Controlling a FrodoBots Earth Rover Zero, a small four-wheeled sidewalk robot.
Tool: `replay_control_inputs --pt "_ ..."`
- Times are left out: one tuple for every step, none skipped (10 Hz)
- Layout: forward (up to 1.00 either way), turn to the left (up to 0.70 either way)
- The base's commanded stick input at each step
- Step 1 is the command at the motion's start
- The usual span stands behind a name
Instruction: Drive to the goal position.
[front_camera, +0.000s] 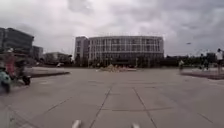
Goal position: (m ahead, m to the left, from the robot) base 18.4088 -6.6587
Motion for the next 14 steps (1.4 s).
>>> replay_control_inputs --pt "0.85 -0.25" --pt "0.85 0.00" --pt "0.85 0.00" --pt "0.85 0.00" --pt "0.85 0.00" --pt "0.85 0.00" --pt "0.85 0.00" --pt "0.85 0.00" --pt "0.85 0.00" --pt "0.85 0.00" --pt "0.85 0.00" --pt "0.85 -0.11" --pt "0.85 -0.32" --pt "0.85 -0.34"
